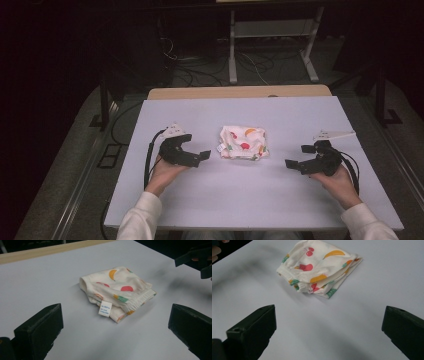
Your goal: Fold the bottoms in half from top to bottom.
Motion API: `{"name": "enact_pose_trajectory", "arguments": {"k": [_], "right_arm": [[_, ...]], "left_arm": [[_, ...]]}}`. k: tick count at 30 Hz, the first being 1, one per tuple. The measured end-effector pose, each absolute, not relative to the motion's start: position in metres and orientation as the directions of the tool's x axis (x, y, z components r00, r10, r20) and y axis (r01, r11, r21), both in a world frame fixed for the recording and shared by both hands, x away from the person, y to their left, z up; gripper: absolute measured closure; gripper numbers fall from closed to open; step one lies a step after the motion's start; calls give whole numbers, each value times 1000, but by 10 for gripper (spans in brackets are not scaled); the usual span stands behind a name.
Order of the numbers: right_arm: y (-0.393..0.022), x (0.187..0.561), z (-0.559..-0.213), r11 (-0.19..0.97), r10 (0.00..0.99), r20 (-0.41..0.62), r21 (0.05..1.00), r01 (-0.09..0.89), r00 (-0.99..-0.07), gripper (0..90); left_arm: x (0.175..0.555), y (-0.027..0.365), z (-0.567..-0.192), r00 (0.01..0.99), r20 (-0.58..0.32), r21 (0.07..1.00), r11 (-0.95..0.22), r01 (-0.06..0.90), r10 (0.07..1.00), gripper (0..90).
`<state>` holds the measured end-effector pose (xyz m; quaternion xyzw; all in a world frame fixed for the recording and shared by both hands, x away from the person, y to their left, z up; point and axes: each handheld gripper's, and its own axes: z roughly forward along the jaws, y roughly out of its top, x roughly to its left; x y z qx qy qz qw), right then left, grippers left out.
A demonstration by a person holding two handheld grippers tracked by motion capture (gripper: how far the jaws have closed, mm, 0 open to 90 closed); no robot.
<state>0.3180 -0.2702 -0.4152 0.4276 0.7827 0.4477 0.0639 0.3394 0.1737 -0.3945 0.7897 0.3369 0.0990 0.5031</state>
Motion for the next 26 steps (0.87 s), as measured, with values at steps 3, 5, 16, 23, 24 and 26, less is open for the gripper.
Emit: {"name": "enact_pose_trajectory", "arguments": {"k": [3,5,16,23,24,26], "right_arm": [[-273,310,-416,232,726,281,759,608,-628,0],[-274,305,-417,233,727,278,761,606,-628,0],[-274,283,-418,256,719,253,770,585,-648,0],[-275,268,-423,283,714,234,766,578,-660,0],[-275,266,-424,284,714,235,764,579,-660,0],[-277,264,-426,286,718,232,761,582,-656,0]], "left_arm": [[330,174,-397,756,-184,867,-259,426,628,0],[325,175,-399,759,-177,867,-266,421,626,0],[297,186,-409,757,-152,885,-253,390,635,0],[283,191,-415,763,-139,895,-249,369,632,0],[281,191,-416,762,-133,895,-253,367,634,0],[279,192,-420,767,-129,893,-263,365,629,0]]}}
